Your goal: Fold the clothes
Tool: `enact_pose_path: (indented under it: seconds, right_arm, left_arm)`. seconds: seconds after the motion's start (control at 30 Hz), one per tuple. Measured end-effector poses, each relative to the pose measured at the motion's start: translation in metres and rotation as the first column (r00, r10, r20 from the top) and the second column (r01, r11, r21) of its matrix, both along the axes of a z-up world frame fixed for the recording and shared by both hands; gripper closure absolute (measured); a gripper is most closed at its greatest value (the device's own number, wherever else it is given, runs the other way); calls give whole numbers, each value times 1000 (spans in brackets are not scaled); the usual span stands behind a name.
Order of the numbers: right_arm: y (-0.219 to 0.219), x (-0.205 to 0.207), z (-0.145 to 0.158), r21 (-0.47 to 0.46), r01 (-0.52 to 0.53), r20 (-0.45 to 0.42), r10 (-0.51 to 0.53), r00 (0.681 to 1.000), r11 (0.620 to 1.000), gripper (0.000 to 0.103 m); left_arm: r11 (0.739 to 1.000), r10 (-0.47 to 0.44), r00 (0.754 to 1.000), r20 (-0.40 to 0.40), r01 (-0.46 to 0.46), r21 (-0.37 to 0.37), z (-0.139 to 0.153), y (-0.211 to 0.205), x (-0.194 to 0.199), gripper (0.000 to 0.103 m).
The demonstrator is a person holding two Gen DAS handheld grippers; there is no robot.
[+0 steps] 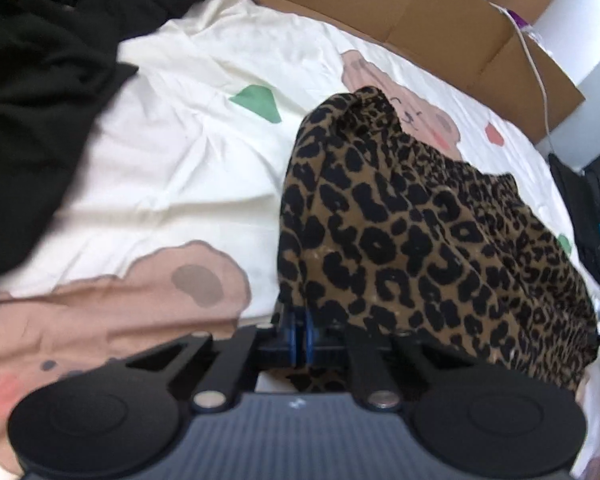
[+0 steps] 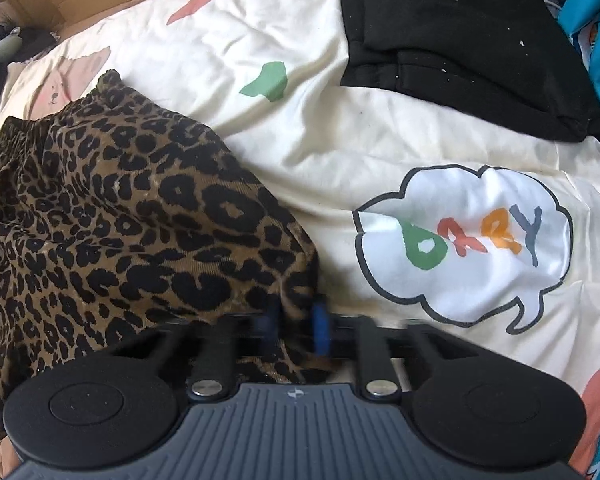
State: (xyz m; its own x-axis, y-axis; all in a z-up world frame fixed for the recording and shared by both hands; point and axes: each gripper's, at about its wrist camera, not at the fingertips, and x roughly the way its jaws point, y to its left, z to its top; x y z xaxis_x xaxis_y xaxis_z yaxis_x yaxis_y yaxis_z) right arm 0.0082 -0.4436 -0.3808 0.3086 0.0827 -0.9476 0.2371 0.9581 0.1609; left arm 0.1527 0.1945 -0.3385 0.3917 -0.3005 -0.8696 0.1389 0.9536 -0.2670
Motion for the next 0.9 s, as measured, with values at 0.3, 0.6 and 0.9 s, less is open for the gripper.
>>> enact_pose_path:
  seconds: [0.3,0.6,0.9]
  right_arm:
    - [8,-9,24,-60,-48,-17,47,999,997,103]
    - [9,-14,65,-36,-88,-5,88,996,995,103]
    - [24,-37,56,17,-89,-63,90,994,996,103]
  left_arm:
    - [999,-25,999,-37,26,29,53,26,-15,100]
    - [999,-20,999,-31,21,33,111,32,-37,100]
    - [996,78,993,-92,-73,51,98,64,-67,101]
